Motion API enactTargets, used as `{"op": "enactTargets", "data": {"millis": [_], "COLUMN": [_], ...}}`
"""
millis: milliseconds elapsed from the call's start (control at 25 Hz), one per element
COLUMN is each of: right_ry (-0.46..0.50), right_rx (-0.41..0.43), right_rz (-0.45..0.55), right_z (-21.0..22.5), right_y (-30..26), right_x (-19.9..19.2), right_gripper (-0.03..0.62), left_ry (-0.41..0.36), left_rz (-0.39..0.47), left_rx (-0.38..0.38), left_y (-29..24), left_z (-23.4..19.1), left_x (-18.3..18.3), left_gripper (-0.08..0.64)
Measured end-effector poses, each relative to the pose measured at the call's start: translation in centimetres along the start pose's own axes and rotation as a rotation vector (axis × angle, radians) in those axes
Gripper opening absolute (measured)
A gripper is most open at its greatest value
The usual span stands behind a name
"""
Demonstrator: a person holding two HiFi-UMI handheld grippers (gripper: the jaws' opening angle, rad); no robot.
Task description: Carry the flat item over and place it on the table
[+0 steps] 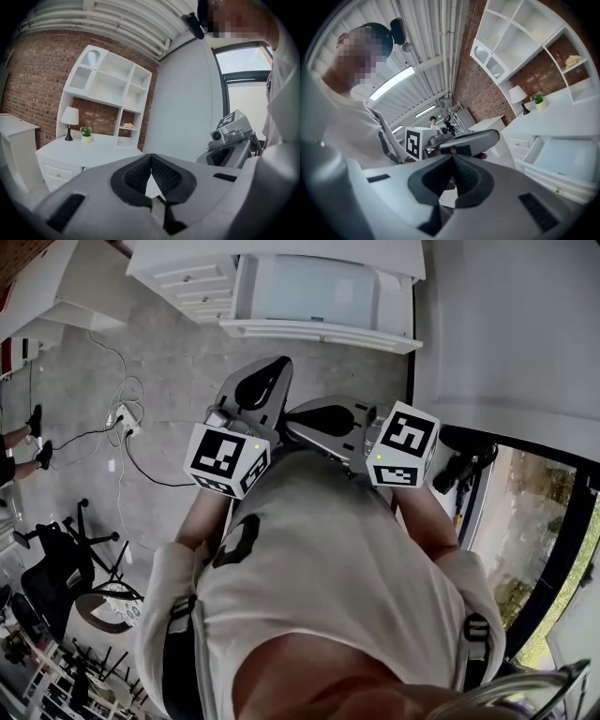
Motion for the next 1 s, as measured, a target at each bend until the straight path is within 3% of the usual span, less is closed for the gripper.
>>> {"op": "enactTargets", "data": {"millis": [320,520,720,880,1000], "right_ry": [-0.038,-0.028,-0.085,-0.134,-0.131], "right_rx": [0.094,0.190,0.106,0.015,-0.044], "right_rz": [-0.003,-0.003,0.014,0.054,0.018], "right_z": [1.8,1.1,2.5,3.8,4.3], "right_y": [-4.0,-5.9,-6.8,-7.3,-8.4], "right_x": [2.2,3.7,4.2,4.3,4.1], "right_gripper": [0.006,0.006,0.008,0.009,0.009], "left_ry": [0.045,0.017,0.083,0.095,0.096], "left_rz": [0.031,0.003,0.029,0.034,0.044], "left_rx": [-0.028,-0.001,-0.012,-0.004,-0.004], "left_y": [-0.3,-0.1,0.8,1.5,1.9], "left_z": [-5.2,-8.2,-10.6,-11.9,-12.3], "left_x": [-0.5,-1.2,-1.4,-1.6,-1.7], "left_gripper": [0.020,0.020,0.020,0.020,0.020]}}
Point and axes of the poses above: the fingertips, and each gripper's own axes: y backward along the fingers, z to its right, x out of its top, the point moved 7 cm from there along y, backward along the fingers, and after that the axes turned 7 degrees about -y, right-handed, at the moved point
